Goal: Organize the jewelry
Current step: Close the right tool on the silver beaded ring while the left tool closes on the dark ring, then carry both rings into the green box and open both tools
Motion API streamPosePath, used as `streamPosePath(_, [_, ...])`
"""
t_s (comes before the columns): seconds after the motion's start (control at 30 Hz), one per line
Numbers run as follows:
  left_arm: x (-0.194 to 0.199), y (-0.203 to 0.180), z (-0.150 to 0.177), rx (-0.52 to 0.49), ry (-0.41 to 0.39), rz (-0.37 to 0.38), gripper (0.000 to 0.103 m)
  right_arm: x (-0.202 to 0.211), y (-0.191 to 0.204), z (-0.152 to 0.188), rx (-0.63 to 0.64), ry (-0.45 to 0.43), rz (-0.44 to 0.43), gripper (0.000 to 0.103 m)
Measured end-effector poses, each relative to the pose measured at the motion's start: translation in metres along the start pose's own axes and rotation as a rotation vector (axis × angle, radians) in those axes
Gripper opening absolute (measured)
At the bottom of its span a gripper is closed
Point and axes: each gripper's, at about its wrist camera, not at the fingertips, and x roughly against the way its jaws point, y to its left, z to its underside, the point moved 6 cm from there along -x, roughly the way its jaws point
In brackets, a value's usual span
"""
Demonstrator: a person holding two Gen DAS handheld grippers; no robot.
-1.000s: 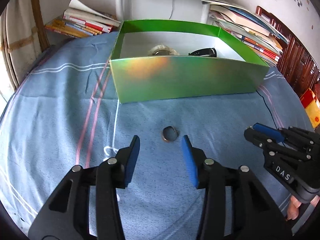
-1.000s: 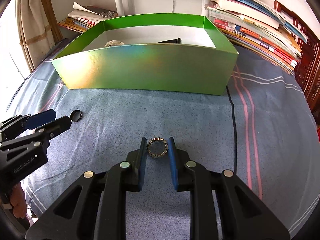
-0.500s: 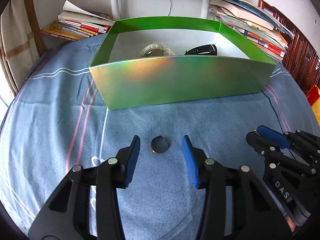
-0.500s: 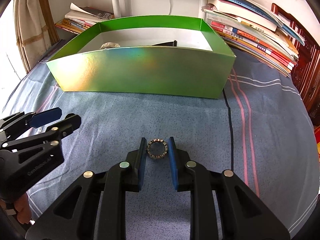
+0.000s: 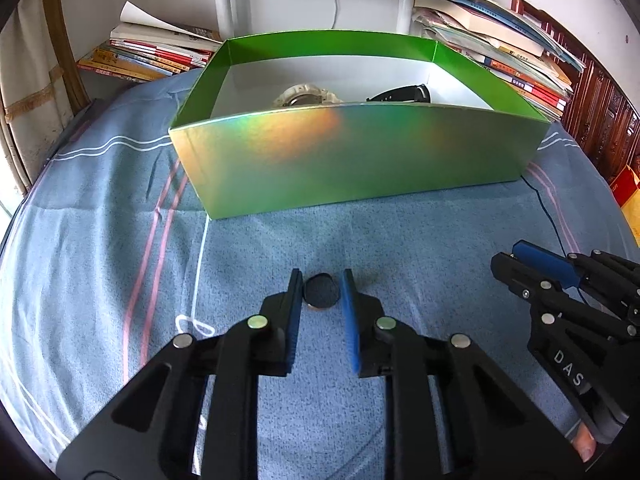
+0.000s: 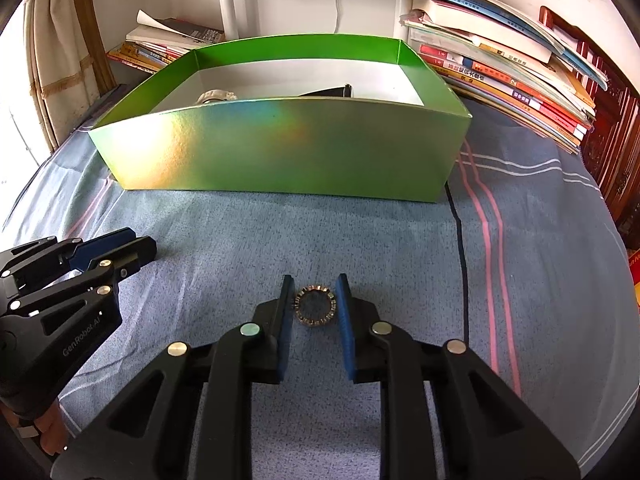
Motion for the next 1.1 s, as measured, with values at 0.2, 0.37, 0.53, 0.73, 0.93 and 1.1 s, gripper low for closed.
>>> streamPosePath(0.2, [0.003, 0.002, 0.001, 0.008, 0.005, 0.0, 0.02, 0.004, -0.001, -0.001, -0.007, 0.002, -0.004, 0.021])
streamPosePath(0.37, [0.012, 0.003, 0.001, 0.01, -0.015, -0.006, 0.02, 0.012, -0.003, -0.003, -0.011, -0.014, -0.001, 0.021])
streamPosePath(0.53, [0.012, 0.005, 0.003, 0.018, -0.01, -0.007, 0.02, 0.01, -0.003, -0.001, -0.014, -0.002, 0.002, 0.021])
streamPosePath(0.73, [0.011, 0.007, 0.009, 0.025, -0.002, -0.009, 0.02, 0.012, -0.003, 0.0, -0.018, -0.006, 0.004, 0.021])
streamPosePath(0.93, [0.012, 0.004, 0.012, 0.018, -0.004, -0.008, 0.02, 0.009, -0.003, 0.003, -0.02, 0.007, -0.001, 0.021])
streamPosePath(1.1, [0.012, 0.004, 0.012, 0.016, -0.004, -0.009, 0.02, 0.011, -0.003, 0.003, -0.026, 0.003, -0.007, 0.021])
